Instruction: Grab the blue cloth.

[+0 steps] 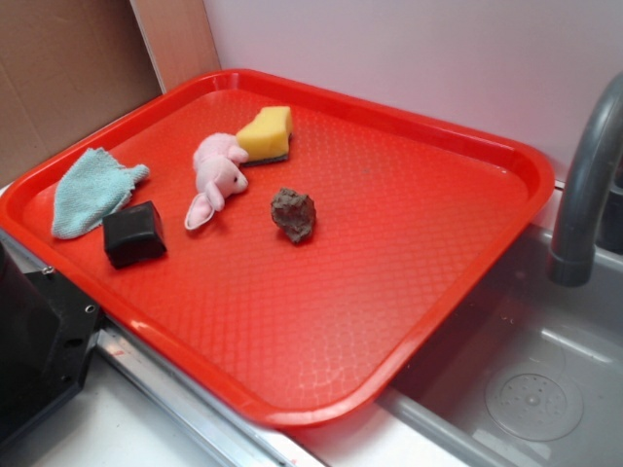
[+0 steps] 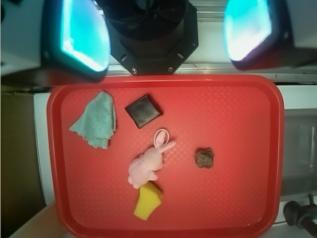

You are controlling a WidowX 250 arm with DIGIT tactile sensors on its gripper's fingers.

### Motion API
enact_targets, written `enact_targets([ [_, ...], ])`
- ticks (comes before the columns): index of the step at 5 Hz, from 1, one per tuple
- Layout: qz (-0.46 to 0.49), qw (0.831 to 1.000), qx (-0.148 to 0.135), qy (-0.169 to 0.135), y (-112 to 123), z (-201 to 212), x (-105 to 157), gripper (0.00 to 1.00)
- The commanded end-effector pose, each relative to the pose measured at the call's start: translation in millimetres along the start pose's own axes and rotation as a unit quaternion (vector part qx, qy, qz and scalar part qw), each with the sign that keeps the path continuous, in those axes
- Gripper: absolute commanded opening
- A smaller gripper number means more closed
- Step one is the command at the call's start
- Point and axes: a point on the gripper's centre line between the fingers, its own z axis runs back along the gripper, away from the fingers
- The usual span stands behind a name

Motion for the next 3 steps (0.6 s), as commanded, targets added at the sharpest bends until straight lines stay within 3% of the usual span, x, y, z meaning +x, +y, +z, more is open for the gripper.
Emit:
enact_targets([
  [1, 0.0, 1.0, 0.0, 0.0, 0, 0, 0, 1.0],
  [3, 0.151, 0.988, -0.001, -0.038, 41, -35, 4, 1.0],
])
